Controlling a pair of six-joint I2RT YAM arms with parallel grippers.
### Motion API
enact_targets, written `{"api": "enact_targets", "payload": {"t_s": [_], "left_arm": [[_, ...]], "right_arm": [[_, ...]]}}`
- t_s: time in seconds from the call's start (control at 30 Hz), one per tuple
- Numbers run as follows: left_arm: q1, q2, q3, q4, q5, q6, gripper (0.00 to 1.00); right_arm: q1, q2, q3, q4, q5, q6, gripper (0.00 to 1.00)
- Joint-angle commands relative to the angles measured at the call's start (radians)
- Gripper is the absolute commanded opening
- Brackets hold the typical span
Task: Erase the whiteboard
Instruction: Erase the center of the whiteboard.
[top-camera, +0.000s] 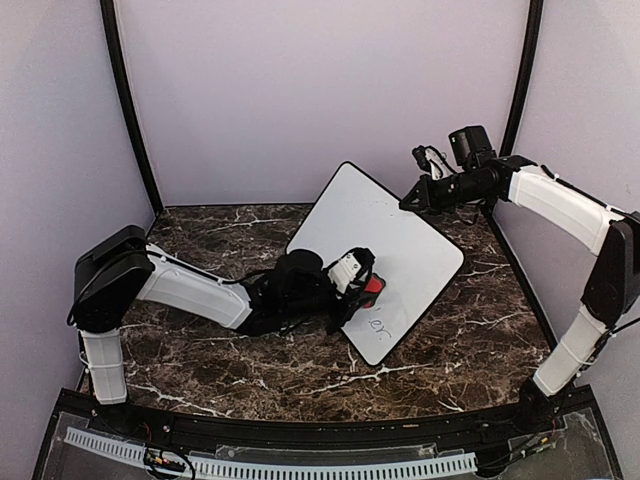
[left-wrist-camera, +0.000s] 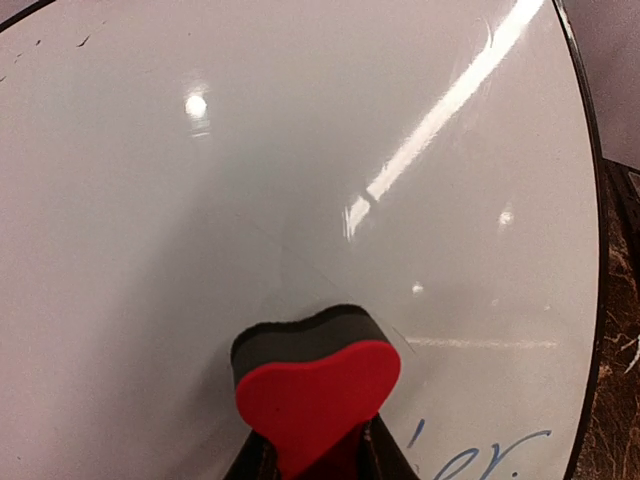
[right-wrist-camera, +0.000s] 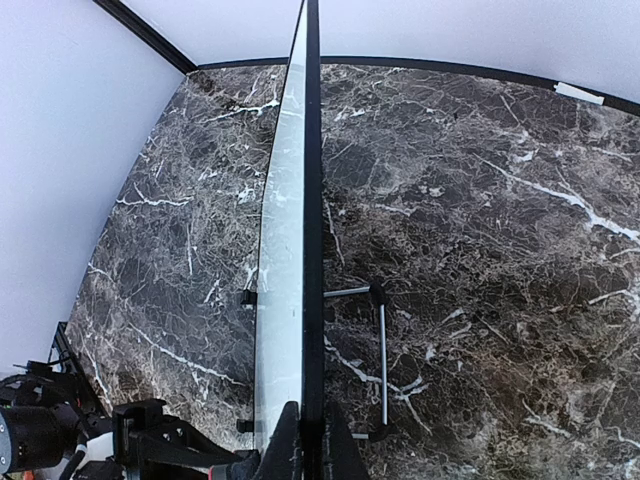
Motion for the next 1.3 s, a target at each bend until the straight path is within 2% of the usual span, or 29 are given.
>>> {"api": "enact_targets", "payload": {"t_s": [0.0,0.4,0.67,1.07,1.27], "left_arm": [[0.059,0.042,0.028,-0.133,-0.107,-0.008,0.0],[0.064,0.1,-0.071,-0.055,0.064,-0.035,0.0],[0.064,0.114,-0.086,-0.092,0.031,-0.049,0.0],[0.053,0.07,-0.146,-0.148,0.052,-0.084,0.0],[0.047,0.074,-0.11,-0.113,0.04,-0.046,0.0]], "right_arm": [[0.023,-0.018,-0.018,-0.047,-0.019,0.013,0.0],[0.024,-0.012,-0.013,-0.045,-0.024,0.012,0.0],[0.024,-0.011,-0.015,-0.048,-0.023,0.015,0.0],[0.026,-0.001,-0.007,-0.049,-0.028,0.01,0.0],[0.026,0.003,-0.014,-0.041,-0.034,0.009,0.0]]}}
